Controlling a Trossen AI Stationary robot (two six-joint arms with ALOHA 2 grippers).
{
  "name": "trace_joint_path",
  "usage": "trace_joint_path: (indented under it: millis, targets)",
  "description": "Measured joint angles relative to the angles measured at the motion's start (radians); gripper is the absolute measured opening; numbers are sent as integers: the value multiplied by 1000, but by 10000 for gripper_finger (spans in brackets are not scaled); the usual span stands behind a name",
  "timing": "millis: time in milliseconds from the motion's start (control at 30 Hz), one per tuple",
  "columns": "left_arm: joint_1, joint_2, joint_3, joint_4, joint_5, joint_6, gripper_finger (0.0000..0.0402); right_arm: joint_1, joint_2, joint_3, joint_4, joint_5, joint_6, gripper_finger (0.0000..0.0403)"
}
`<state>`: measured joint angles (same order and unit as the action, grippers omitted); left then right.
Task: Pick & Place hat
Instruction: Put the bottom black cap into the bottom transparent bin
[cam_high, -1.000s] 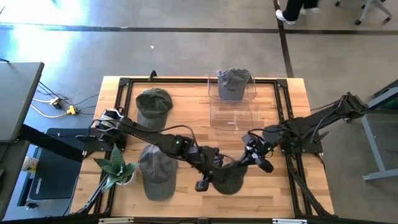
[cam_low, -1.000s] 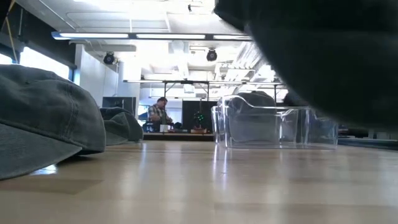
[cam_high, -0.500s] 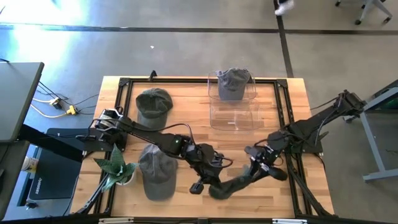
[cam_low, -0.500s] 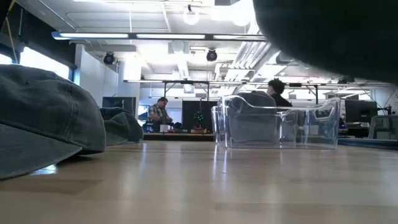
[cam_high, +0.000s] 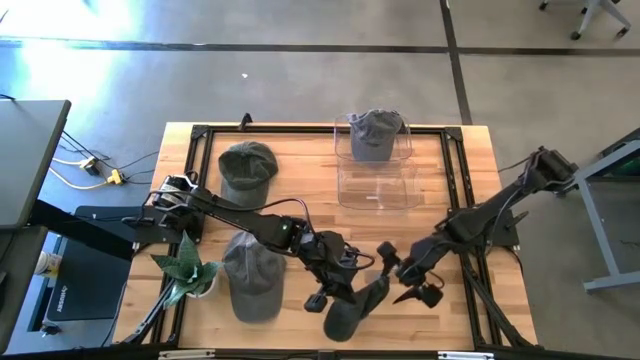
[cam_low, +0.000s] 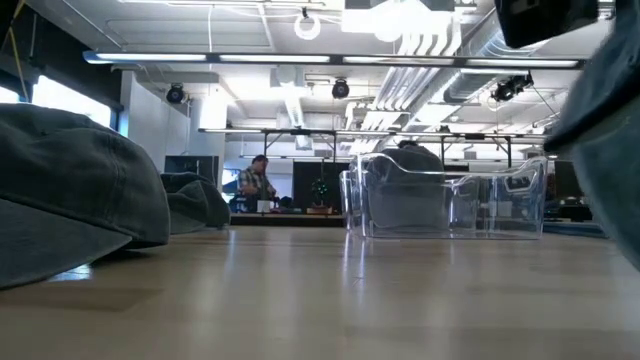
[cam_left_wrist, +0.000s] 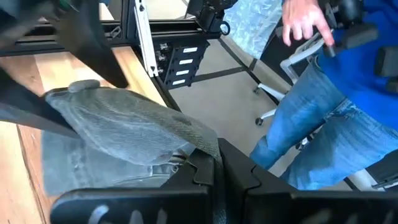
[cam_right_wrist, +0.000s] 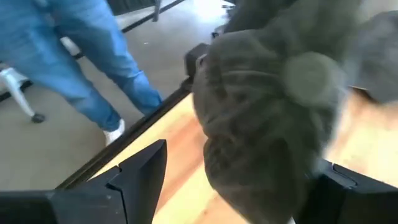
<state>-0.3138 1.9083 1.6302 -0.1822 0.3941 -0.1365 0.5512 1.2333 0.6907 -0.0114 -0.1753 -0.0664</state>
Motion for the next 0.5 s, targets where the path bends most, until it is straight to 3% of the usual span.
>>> trace_joint_path:
  millis: [167, 267, 400, 500]
  targets:
    - [0, 0, 0, -17, -48, -3, 1, 32, 80, 0, 86, -78, 54, 239]
    - [0, -7, -1, -76, -71, -3, 1, 61, 74, 0, 90, -112, 170, 168]
    - [0, -10, -1, -121, -93, -7, 1, 97, 18, 0, 92, -129, 323, 31]
    - [1, -10, -2, -107, -102, -7, 1, 110, -22, 0, 74, -114, 417, 22]
